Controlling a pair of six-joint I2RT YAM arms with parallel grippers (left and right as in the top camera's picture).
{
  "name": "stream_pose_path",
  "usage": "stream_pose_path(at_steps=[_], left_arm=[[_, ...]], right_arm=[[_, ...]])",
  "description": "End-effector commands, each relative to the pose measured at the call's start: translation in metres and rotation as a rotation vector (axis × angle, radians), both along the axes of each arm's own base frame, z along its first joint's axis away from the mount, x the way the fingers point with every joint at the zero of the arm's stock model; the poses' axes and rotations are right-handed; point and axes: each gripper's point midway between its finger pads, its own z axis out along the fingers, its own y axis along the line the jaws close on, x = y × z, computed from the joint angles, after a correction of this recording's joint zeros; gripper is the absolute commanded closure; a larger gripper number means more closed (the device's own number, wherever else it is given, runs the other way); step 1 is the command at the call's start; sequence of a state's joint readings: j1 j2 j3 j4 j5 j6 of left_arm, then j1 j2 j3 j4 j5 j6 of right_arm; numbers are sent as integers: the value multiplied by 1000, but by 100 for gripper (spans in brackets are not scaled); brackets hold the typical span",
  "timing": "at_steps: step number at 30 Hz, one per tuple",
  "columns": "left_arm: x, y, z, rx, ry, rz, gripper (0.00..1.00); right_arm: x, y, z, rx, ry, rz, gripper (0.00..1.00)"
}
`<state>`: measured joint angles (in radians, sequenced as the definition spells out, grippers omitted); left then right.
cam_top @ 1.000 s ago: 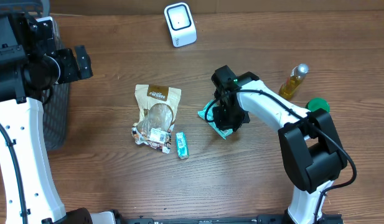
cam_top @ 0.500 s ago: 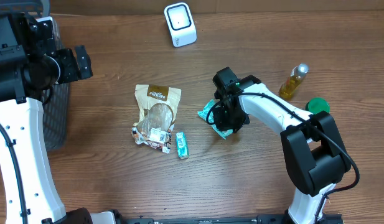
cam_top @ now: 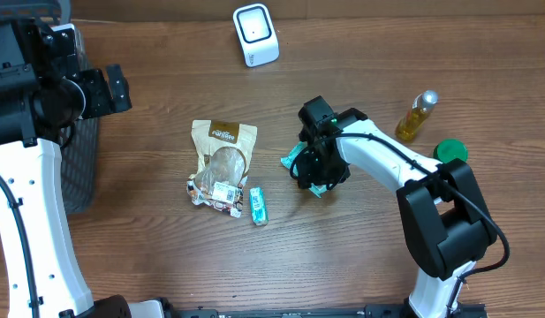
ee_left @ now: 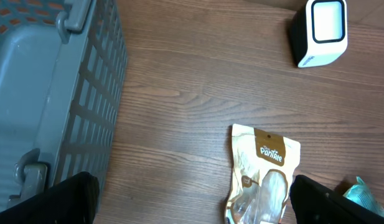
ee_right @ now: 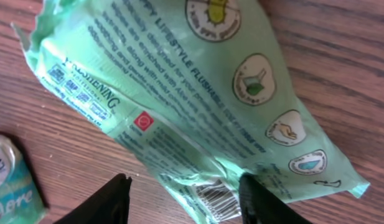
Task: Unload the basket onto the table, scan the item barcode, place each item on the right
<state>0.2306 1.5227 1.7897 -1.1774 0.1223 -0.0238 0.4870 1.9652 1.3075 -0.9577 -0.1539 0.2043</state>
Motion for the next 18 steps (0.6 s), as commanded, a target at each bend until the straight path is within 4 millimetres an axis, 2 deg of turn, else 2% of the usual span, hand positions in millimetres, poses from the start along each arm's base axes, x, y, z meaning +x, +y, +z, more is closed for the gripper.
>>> stream_pose_path(at_steps=[1, 4, 7, 9, 15, 18], left_arm=[[2, 0, 4, 0, -11, 3, 1], [2, 0, 4, 0, -11, 3, 1], [2, 0, 4, 0, -11, 3, 1], [2, 0, 4, 0, -11, 3, 0], [2, 0, 4, 0, -11, 3, 0], [2, 0, 4, 0, -11, 3, 0]], right_arm=[[-15, -20, -25, -85, 61, -6, 45], [-15, -20, -25, -85, 61, -6, 44], [-15, -20, -25, -85, 61, -6, 28], [-15, -20, -25, -85, 61, -6, 24], [-13, -19, -25, -79, 50, -7, 30], [-9, -17, -18, -76, 46, -7, 31]])
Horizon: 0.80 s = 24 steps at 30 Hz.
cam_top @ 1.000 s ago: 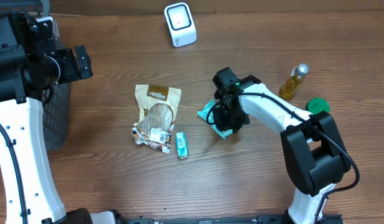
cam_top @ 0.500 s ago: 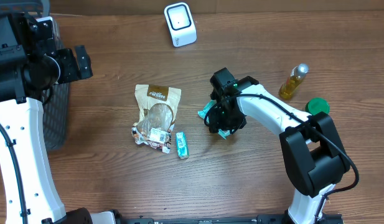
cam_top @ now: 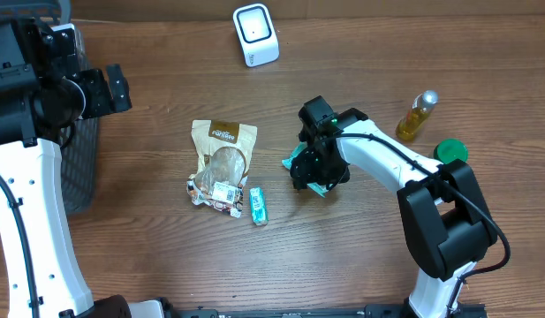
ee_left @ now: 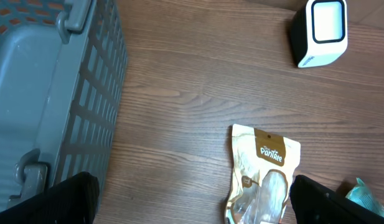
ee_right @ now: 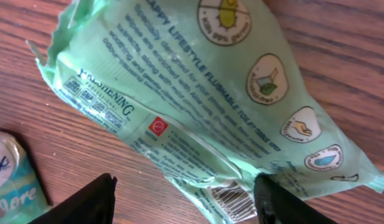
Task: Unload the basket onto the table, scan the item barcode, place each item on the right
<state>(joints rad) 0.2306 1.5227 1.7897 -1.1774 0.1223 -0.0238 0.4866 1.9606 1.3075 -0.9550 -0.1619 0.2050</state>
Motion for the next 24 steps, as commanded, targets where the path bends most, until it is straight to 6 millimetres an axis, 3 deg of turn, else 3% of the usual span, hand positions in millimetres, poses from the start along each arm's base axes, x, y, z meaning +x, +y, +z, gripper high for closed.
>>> stream_pose_path(at_steps=[1, 6, 10, 13, 17, 21, 24], left_arm=[[2, 0, 4, 0, -11, 3, 0], [2, 0, 4, 0, -11, 3, 0], [2, 0, 4, 0, -11, 3, 0], [2, 0, 4, 1, -11, 4, 0], [2, 0, 4, 1, -11, 4, 0], [2, 0, 4, 0, -11, 3, 0], [2, 0, 4, 0, -11, 3, 0]], right_arm=[[-4, -15, -11, -80, 43, -6, 30], [13, -7, 29, -74, 29, -7, 30], [10, -8, 37, -84, 47, -6, 30], [0, -14, 35, -108, 87, -5, 48], [-9, -18, 31, -127, 121, -27, 79], [-19, -23, 25, -146, 159, -60, 91], [-25, -26, 20, -155, 172, -59, 91]])
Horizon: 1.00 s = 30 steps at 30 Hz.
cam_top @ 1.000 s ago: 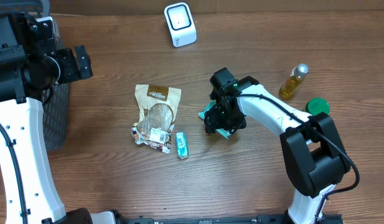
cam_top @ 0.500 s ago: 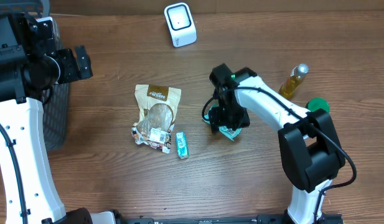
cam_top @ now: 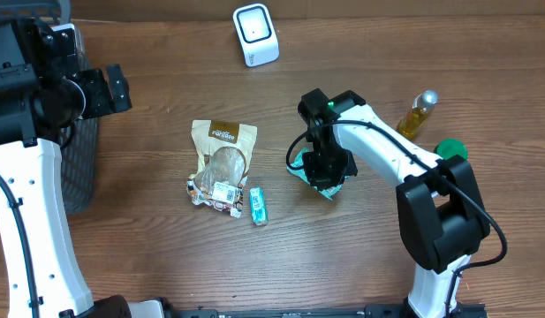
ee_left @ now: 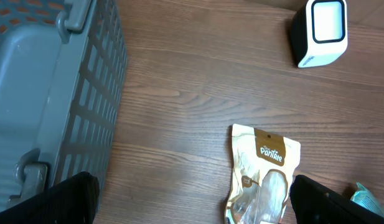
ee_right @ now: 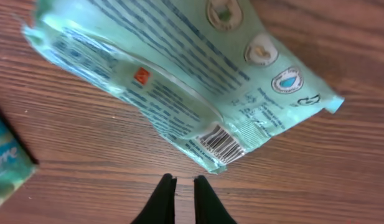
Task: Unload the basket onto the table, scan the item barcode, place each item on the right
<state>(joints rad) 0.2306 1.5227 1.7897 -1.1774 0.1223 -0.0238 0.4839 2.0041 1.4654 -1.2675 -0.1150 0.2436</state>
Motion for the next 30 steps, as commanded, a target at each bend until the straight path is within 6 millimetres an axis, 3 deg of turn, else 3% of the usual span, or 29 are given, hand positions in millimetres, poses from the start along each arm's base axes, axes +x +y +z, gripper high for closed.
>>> stream_pose_path(at_steps=[1, 11, 16, 22, 30], left_arm=[[2, 0, 4, 0, -11, 3, 0], [2, 0, 4, 0, -11, 3, 1], [2, 0, 4, 0, -11, 3, 0], [2, 0, 4, 0, -11, 3, 1], [2, 0, 4, 0, -11, 3, 0]], right_arm=[[-7, -6, -8, -20, 20, -22, 91], [-10, -8, -52, 8, -35, -22, 91], [-15, -6, -57, 33, -20, -26, 83], [-19, 20, -41, 173, 36, -12, 76], [9, 37, 1, 224, -24, -11, 69]])
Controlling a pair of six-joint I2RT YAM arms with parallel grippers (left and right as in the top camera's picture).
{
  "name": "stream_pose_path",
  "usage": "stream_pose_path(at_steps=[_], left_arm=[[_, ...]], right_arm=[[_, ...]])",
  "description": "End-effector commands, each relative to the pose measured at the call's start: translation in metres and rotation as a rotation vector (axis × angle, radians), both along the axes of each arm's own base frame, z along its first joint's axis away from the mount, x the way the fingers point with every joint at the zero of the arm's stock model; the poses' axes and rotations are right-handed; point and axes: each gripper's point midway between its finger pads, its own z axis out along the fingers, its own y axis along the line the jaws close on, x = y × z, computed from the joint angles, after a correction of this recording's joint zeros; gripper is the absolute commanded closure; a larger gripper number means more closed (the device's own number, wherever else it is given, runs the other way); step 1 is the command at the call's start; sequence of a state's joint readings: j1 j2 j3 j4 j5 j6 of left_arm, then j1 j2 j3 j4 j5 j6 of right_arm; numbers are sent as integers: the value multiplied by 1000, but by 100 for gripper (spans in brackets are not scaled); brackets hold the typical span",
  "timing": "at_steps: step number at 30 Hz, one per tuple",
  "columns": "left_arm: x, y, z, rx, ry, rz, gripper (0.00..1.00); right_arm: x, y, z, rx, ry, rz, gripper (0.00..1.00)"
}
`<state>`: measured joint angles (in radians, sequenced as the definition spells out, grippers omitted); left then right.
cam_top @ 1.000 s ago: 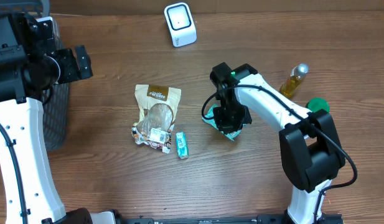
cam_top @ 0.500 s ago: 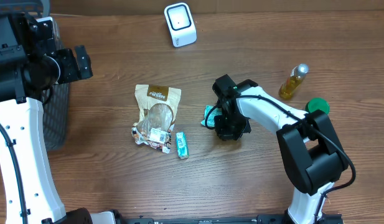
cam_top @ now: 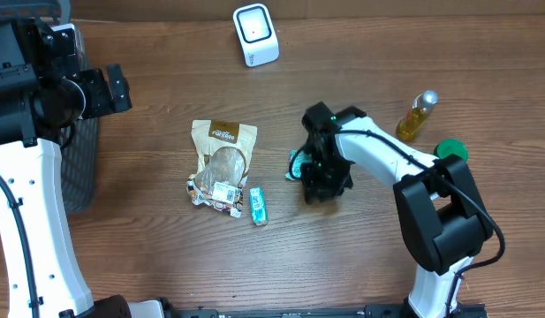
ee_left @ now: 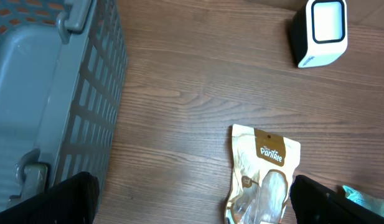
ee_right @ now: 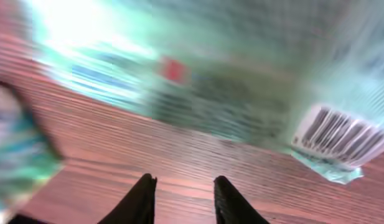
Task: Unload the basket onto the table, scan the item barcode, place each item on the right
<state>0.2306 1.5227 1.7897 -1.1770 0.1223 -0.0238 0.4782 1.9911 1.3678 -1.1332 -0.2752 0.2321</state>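
Note:
A green wipes packet [ee_right: 198, 62] lies on the table, its barcode [ee_right: 340, 133] facing up; the right wrist view is blurred. My right gripper [ee_right: 184, 200] is open just beyond the packet's edge, with only bare wood between its fingers. From overhead the right gripper [cam_top: 321, 184] covers most of the packet [cam_top: 296, 163]. The white scanner [cam_top: 255, 35] stands at the far edge. My left gripper [ee_left: 201, 202] hangs wide open and empty, high over the table's left side.
A brown snack pouch [cam_top: 221, 162] and a small teal pack [cam_top: 257, 205] lie left of the packet. An oil bottle [cam_top: 416, 116] and a green lid [cam_top: 450, 152] sit at the right. A grey basket [ee_left: 48, 93] stands at the left edge.
My right gripper's fingers were almost together by the packet's barcode end; now they stand apart, lower and closer to the table. The wrist view is blurred. The left arm has not moved.
My right gripper was open over the green packet, then wider open over it. Then its fingers were nearly together at the barcode end. Now they are apart again beside the packet's edge. The packet has stayed on the table, and the left arm has held still.

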Motion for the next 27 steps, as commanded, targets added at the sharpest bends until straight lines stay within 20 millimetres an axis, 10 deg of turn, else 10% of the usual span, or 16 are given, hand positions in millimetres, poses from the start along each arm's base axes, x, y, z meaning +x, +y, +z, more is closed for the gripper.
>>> stream_pose_path(at_steps=[1, 17, 27], left_arm=[[2, 0, 4, 0, -11, 3, 0], [2, 0, 4, 0, -11, 3, 0], [2, 0, 4, 0, -11, 3, 0]], right_arm=[[21, 15, 17, 63, -63, 3, 67], [11, -4, -19, -17, -76, 3, 94], [91, -7, -23, -50, -422, -35, 92]])
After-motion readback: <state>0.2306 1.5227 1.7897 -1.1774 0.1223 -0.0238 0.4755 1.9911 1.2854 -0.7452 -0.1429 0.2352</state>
